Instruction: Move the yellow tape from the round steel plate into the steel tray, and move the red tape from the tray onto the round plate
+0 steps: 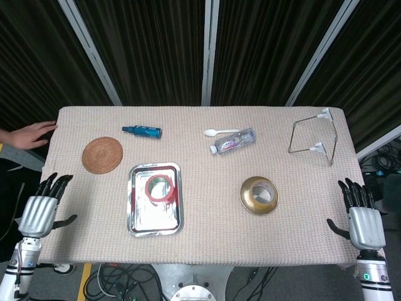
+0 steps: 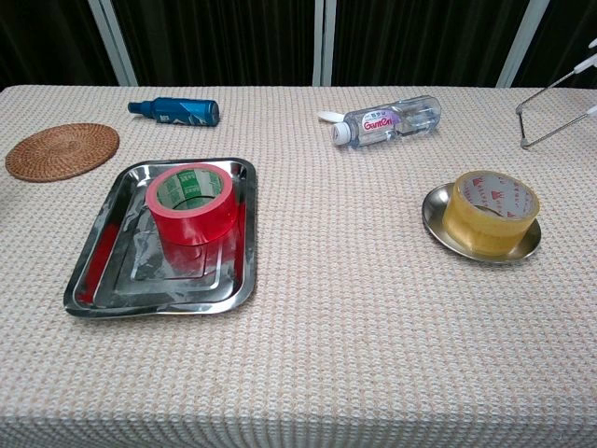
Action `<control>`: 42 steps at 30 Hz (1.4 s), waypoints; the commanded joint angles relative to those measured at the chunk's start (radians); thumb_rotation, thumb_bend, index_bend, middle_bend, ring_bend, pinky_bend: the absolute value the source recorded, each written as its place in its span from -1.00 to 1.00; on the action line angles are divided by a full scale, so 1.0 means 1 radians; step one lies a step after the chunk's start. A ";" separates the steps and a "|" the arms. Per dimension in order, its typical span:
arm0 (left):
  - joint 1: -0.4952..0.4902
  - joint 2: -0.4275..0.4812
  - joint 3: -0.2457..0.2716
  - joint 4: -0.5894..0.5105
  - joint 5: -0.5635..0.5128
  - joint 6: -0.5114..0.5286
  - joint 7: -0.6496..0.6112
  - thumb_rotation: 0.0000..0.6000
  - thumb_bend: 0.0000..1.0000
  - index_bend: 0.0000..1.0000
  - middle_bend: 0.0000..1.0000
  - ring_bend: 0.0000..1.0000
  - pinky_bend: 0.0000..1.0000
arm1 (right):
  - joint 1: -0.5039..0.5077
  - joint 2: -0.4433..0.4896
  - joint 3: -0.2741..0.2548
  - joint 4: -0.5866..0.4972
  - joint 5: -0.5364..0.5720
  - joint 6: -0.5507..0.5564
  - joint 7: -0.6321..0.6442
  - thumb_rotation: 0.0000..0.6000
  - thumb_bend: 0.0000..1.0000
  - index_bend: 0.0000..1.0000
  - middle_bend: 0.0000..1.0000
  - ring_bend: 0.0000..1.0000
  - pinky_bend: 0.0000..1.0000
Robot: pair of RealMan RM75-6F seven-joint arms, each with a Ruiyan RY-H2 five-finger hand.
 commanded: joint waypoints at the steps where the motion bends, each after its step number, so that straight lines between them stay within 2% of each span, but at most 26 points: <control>1: -0.001 -0.002 0.000 -0.002 0.002 0.002 0.010 1.00 -0.92 -0.83 -0.79 -0.97 -0.68 | 0.001 0.003 -0.001 -0.001 -0.001 -0.002 0.000 1.00 -0.74 -1.00 -1.00 -1.00 -1.00; 8: -0.006 -0.004 -0.003 -0.003 0.008 0.004 0.020 1.00 -0.91 -0.83 -0.79 -0.97 -0.68 | 0.022 0.016 -0.001 -0.028 0.018 -0.054 -0.006 1.00 -0.75 -1.00 -1.00 -1.00 -1.00; 14: -0.004 -0.010 0.007 0.001 0.012 0.001 0.013 1.00 -0.91 -0.83 -0.79 -0.97 -0.68 | 0.115 0.036 0.016 -0.103 0.049 -0.205 -0.069 1.00 -0.80 -1.00 -1.00 -1.00 -1.00; 18: 0.000 -0.018 0.011 0.019 0.014 0.004 -0.002 1.00 -0.91 -0.83 -0.79 -0.97 -0.68 | 0.205 0.031 0.042 -0.145 0.101 -0.330 -0.147 1.00 -0.81 -1.00 -1.00 -1.00 -1.00; 27: 0.007 -0.017 0.014 0.036 0.016 0.015 -0.025 1.00 -0.91 -0.83 -0.79 -0.97 -0.68 | 0.349 -0.029 0.071 -0.190 0.259 -0.495 -0.329 1.00 -0.83 -1.00 -1.00 -1.00 -1.00; 36: 0.011 -0.019 0.017 0.049 0.014 0.015 -0.045 1.00 -0.91 -0.83 -0.79 -0.97 -0.68 | 0.449 -0.067 0.071 -0.208 0.406 -0.544 -0.469 1.00 -0.83 -1.00 -0.99 -1.00 -1.00; 42: 0.010 -0.026 0.014 0.064 0.012 0.013 -0.057 1.00 -0.91 -0.83 -0.79 -0.97 -0.68 | 0.494 -0.094 0.054 -0.205 0.487 -0.538 -0.536 1.00 -0.80 -1.00 -0.89 -1.00 -0.93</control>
